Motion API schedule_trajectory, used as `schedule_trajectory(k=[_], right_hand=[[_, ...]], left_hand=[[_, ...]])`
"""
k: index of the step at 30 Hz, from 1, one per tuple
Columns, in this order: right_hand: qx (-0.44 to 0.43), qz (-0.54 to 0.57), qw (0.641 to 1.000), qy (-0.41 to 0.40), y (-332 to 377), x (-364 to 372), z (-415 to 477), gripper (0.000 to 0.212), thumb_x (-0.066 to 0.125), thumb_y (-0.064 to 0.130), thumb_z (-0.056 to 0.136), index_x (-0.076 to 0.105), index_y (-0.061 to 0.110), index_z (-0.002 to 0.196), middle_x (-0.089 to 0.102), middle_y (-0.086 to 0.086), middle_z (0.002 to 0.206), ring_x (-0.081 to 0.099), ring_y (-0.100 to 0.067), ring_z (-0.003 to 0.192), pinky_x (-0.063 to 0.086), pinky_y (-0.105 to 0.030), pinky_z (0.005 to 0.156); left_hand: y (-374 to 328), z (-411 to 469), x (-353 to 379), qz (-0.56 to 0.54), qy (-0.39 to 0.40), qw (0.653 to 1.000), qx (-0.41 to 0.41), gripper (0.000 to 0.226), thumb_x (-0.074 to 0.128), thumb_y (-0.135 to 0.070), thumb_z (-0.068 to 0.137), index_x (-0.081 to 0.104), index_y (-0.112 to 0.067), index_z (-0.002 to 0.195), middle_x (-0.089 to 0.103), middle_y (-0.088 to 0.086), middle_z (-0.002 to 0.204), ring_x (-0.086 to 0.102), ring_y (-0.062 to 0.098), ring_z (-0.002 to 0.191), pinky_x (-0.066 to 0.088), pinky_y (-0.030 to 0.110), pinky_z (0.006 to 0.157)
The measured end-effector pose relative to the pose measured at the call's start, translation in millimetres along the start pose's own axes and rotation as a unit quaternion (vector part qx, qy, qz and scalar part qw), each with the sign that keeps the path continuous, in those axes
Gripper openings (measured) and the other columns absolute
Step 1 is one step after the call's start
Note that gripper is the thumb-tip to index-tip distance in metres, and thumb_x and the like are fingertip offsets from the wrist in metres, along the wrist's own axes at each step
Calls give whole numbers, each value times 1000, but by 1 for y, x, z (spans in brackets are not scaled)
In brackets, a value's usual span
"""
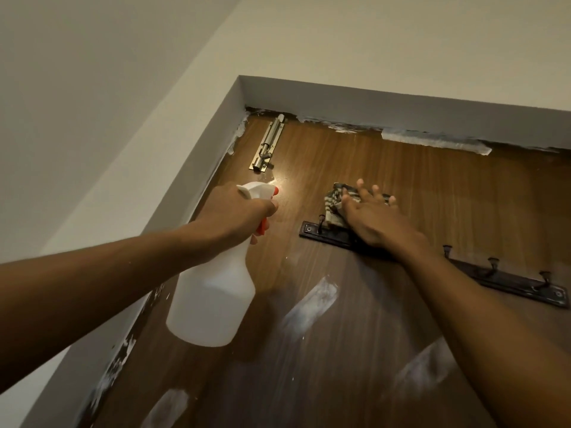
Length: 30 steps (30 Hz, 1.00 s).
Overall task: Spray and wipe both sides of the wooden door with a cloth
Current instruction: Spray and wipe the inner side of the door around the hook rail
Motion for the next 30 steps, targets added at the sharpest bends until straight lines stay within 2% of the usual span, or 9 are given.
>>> schedule_trajectory(k=[5, 8, 11, 12, 14, 21, 24, 26, 30], right_hand=[[11, 7, 1000, -8, 40, -5, 40, 65, 4, 60, 101, 1, 28, 159, -14, -6, 165, -11, -34, 152, -8, -59, 120], [-47, 16, 999, -5, 61, -5, 33, 61, 11, 52, 105, 15, 24, 159, -5, -8, 167, -2, -34, 153, -5, -57, 121], [-64, 84, 994, -24, 56, -11, 12, 59, 22, 50, 106, 53, 14, 141, 23, -6, 160, 31, -34, 141, 22, -49, 119], [-66, 92, 993, -25, 51, -12, 7, 58, 24, 50, 106, 60, 13, 131, 32, -7, 151, 41, -29, 129, 32, -47, 113], [-75, 69, 995, -17, 39, -15, -3, 55, 25, 48, 106, 63, 9, 118, 38, -6, 136, 47, -22, 113, 41, -44, 103], [-65, 65, 995, -42, -20, -25, -21, 59, 25, 47, 103, 64, 4, 112, 43, -2, 135, 49, -20, 111, 45, -46, 99], [-83, 14, 995, -49, -43, -32, -24, 58, 24, 42, 105, 69, 5, 107, 41, -2, 143, 42, -17, 121, 40, -36, 101], [-98, -41, 993, -54, -56, -39, -26, 55, 26, 41, 106, 71, 10, 112, 41, -2, 145, 39, -18, 126, 36, -33, 96], [-97, -124, 987, -46, -83, -53, -37, 67, 19, 54, 97, 71, 16, 115, 43, -5, 144, 39, -24, 130, 41, -40, 94]], left_hand=[[6, 11, -5, -18, 4, 1000, 8, 47, 63, -31, 87, 47, -8, 125, 63, 6, 86, 63, 17, 67, 51, 25, 55], [5, 14, -7, -30, 15, 999, 11, 52, 63, -32, 86, 46, -8, 129, 64, 7, 87, 66, 20, 68, 53, 28, 56], [3, 12, -4, -48, 27, 998, 3, 49, 62, -28, 87, 47, -6, 128, 63, 4, 79, 64, 15, 62, 46, 20, 46], [1, 11, -1, -53, 32, 998, 3, 48, 62, -27, 87, 48, -6, 127, 63, 3, 77, 62, 13, 59, 44, 18, 43], [-1, 8, 4, -60, 37, 998, 3, 43, 62, -25, 87, 49, -5, 123, 62, 3, 74, 61, 10, 53, 43, 16, 38], [-7, 3, 25, -96, 61, 993, -11, 27, 63, -25, 84, 61, -10, 105, 69, 7, 77, 68, 19, 64, 54, 26, 52], [-11, 2, 32, -84, 60, 995, -11, 38, 64, -31, 83, 54, -10, 113, 68, 9, 84, 69, 22, 67, 57, 34, 61], [-13, 1, 36, -77, 57, 995, -5, 44, 65, -34, 81, 52, -11, 116, 68, 10, 87, 70, 24, 68, 59, 39, 66], [-18, -2, 44, -86, 59, 994, -7, 40, 63, -31, 84, 52, -10, 116, 68, 10, 88, 68, 22, 66, 53, 31, 58]])
Point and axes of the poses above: each hand's wrist, its own z-axis towards the middle knuckle, its own x-axis out of the palm, y = z × x, the point moved 3 cm from there along z, towards the middle knuckle
